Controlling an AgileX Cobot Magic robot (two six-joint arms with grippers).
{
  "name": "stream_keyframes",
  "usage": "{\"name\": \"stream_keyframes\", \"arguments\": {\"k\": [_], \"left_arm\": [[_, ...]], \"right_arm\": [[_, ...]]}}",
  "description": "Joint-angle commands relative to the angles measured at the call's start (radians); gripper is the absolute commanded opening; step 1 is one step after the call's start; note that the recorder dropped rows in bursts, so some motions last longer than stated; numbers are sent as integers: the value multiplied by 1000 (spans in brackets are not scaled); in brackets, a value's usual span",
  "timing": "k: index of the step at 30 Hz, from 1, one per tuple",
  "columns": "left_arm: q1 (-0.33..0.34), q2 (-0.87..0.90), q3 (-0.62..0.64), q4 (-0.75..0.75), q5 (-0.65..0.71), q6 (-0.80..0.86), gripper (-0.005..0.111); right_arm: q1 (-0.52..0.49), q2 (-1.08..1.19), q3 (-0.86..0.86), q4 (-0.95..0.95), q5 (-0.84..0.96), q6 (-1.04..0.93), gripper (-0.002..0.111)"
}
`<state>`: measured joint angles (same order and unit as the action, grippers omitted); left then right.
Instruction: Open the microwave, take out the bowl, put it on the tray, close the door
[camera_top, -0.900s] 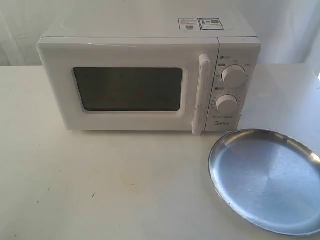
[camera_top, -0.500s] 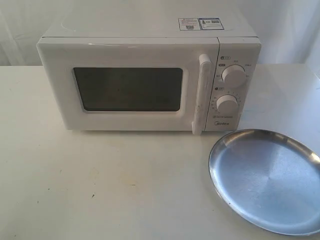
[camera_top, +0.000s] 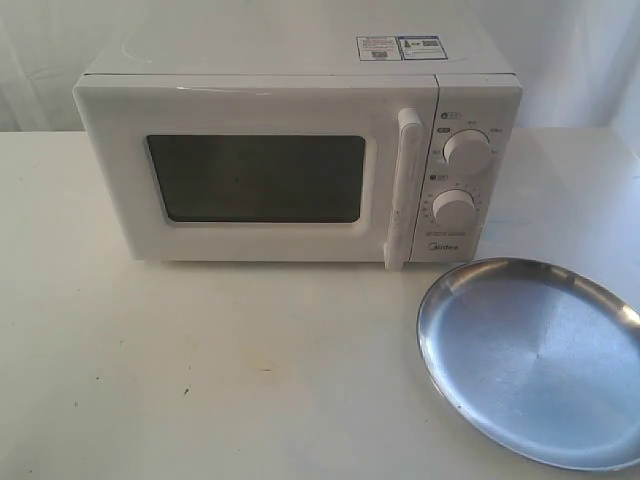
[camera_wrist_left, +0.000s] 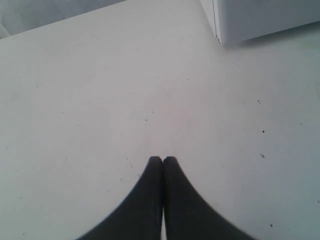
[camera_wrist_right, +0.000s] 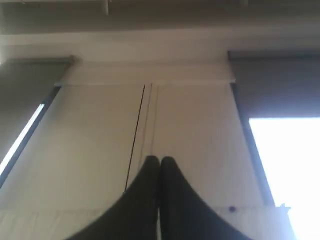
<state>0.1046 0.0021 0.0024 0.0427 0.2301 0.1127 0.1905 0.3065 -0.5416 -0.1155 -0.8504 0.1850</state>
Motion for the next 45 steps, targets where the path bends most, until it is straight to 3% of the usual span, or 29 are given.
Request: {"name": "stream_keyframes", "arguments": {"k": [1,5,8,11,16,24,29,31,37,41,42,45], "left_arm": [[3,-2,-2,-9,3,-4,0],[3,-2,-2,-9,3,-4,0],[3,-2,-2,-9,3,-4,0],[3,-2,-2,-9,3,-4,0],[3,-2,-2,-9,3,-4,0],[3,-2,-2,-9,3,-4,0],[3,-2,-2,-9,3,-4,0],[3,-2,-2,-9,3,-4,0],[3,-2,-2,-9,3,-4,0],[3,-2,-2,-9,3,-4,0],[3,-2,-2,-9,3,-4,0],[3,-2,-2,-9,3,-4,0]], "right_arm": [[-2,259,-204,-445,201,335,0],[-2,510,-332,-1283,-38,850,0],[-2,716,-359,-1517,-247,965,0],[-2,880,-359,-1616,-363,978,0],[-12,1083,-357,-1629,-371,967,0],[-76,1195,-357,-1629,-371,969,0],[-83,1198,-357,-1629,-89,986,0],[-81,1206,-357,-1600,25,1080,0],[-81,1238,-355,-1608,80,1084,1],[-81,1279,-353,-1585,26,1016,14],[-81,1296,-353,-1578,2,1001,22],[-81,1381,-353,-1499,-64,891,62]]}}
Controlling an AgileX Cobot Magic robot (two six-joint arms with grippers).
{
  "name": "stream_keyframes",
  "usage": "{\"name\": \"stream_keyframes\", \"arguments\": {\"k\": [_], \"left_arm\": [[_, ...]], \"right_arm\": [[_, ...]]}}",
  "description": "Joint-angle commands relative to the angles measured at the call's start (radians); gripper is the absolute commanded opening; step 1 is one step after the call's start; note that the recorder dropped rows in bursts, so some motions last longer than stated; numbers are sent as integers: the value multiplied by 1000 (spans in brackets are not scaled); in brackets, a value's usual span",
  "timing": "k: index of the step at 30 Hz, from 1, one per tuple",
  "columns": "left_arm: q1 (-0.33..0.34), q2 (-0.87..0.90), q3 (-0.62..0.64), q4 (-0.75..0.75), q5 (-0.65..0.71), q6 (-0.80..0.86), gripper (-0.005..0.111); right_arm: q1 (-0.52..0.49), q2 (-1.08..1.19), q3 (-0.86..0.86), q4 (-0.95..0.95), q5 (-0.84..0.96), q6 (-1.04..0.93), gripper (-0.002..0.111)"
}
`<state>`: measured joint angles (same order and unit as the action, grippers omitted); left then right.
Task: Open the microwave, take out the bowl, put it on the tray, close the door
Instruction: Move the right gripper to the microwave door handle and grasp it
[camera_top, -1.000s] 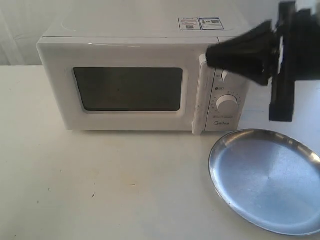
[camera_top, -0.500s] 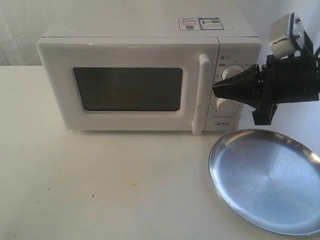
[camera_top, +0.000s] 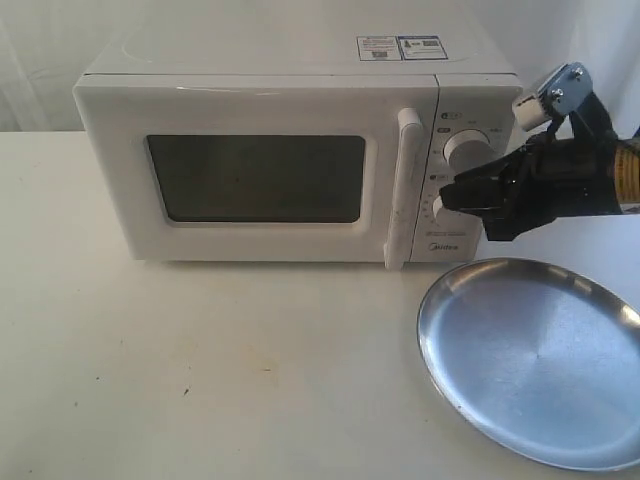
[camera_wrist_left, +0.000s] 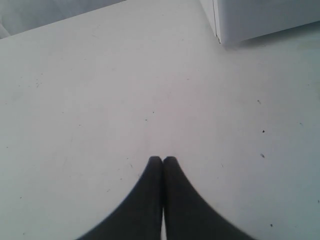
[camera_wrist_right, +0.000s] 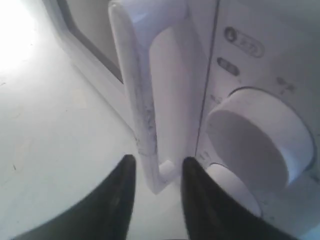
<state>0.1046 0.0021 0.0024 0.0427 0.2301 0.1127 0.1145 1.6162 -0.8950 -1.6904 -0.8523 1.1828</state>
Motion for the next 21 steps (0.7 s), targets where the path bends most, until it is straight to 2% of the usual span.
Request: {"name": "stream_keyframes", "arguments": {"k": [1,2,7,12,21], "left_arm": [[3,-2,-2,-9,3,-4,0],[3,-2,-2,-9,3,-4,0],[3,-2,-2,-9,3,-4,0],[3,-2,-2,-9,3,-4,0],[3,-2,-2,-9,3,-4,0]], "right_arm": [[1,92,0,89,-71,-142,69],[16,128,0,120,-71,-211,73],[99,229,0,339,-71,-500,66],[155,231,0,360,-114,-635,64],[164,231,-1,356,-251,-675,35]]}}
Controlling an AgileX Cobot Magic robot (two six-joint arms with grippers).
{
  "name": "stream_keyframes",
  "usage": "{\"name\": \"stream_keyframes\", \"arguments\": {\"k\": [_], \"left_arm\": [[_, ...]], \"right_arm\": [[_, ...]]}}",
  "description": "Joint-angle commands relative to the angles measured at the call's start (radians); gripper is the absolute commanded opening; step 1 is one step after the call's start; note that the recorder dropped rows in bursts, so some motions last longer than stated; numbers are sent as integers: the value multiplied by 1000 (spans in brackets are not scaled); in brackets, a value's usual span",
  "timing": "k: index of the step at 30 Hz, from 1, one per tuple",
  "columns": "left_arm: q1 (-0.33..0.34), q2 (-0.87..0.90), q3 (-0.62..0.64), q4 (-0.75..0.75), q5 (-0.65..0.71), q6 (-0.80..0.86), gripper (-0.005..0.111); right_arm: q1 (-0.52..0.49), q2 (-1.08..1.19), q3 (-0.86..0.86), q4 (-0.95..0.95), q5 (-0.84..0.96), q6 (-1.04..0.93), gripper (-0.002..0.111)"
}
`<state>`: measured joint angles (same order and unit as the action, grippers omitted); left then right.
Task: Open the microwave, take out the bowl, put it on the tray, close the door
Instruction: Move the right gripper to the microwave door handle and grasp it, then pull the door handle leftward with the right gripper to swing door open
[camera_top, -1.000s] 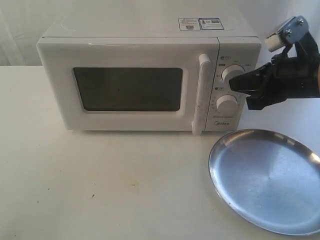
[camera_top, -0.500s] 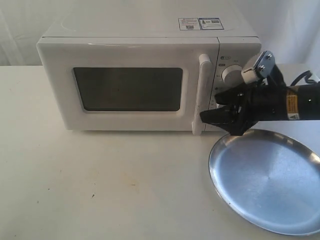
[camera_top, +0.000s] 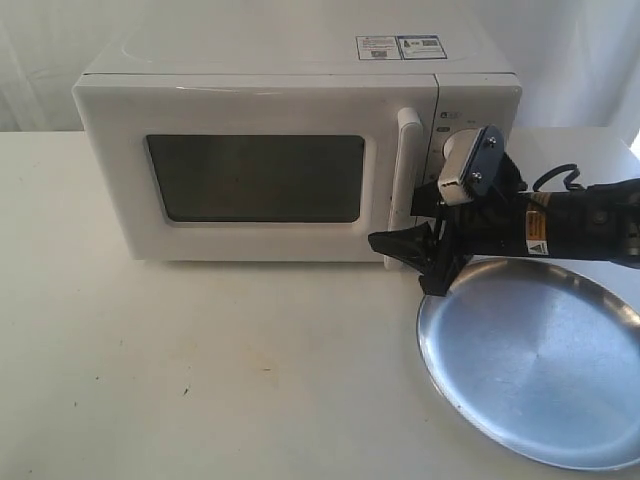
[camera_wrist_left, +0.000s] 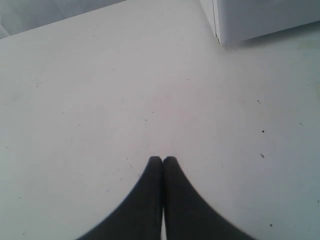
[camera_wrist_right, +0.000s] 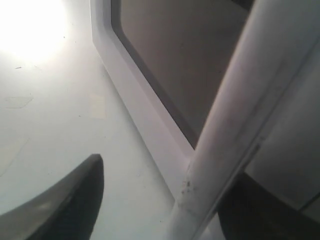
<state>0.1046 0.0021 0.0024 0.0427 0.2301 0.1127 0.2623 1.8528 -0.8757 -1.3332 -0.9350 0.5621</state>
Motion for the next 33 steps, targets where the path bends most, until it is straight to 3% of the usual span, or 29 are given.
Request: {"name": "stream_keyframes", "arguments": {"k": [1,7,33], "left_arm": [[3,-2,-2,-9,3,-4,0],[3,-2,-2,-9,3,-4,0],[3,-2,-2,-9,3,-4,0]], "right_arm": [[16,-5,-21,-6,-198,-56,31],[16,-5,-21,-70,-286,-66,0],[16,-7,-23,-256,-286,-16,0]]}}
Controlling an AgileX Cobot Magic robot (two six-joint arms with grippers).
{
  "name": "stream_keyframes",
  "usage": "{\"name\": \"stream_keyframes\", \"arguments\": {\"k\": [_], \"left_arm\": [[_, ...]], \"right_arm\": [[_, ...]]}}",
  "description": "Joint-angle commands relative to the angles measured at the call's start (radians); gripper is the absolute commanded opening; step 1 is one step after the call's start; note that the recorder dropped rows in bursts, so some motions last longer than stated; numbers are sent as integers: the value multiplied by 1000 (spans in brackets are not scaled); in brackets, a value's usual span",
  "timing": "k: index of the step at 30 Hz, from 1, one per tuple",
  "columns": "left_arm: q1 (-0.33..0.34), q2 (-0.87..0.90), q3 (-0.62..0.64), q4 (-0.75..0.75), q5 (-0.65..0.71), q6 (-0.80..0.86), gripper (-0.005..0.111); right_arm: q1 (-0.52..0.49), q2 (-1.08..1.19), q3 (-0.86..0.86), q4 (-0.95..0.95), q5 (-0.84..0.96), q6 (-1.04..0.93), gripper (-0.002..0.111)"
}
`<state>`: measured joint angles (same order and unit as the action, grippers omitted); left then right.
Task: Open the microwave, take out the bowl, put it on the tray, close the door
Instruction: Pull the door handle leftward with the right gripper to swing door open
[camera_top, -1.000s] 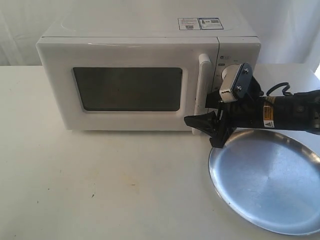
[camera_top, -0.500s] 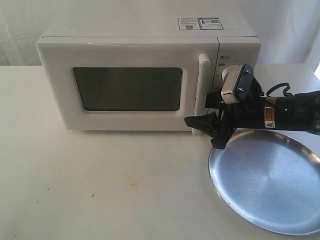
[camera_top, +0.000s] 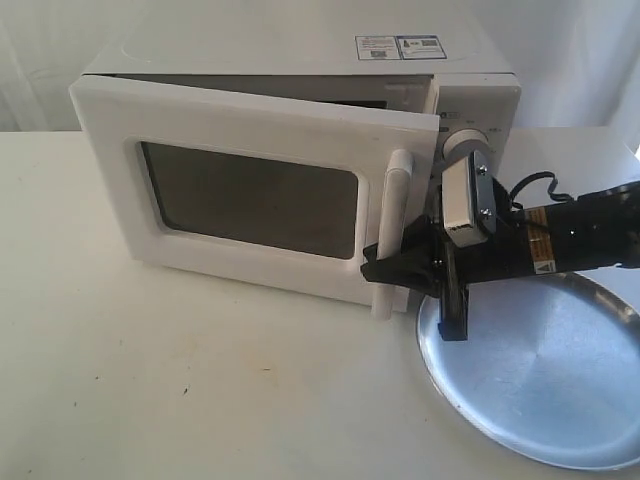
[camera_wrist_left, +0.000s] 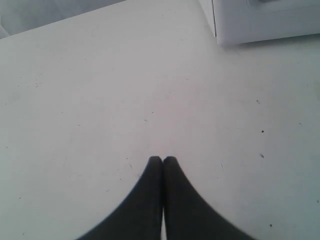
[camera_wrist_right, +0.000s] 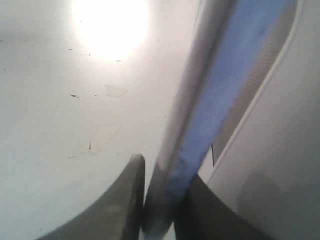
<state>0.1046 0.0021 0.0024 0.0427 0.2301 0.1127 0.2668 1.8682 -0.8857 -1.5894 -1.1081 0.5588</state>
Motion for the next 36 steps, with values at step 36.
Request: {"name": "stream_keyframes", "arguments": {"k": [36], "left_arm": [[3,-2,-2,-9,3,-4,0]], "right_arm": [[12,-354,117,-155,-113,674,27]]}}
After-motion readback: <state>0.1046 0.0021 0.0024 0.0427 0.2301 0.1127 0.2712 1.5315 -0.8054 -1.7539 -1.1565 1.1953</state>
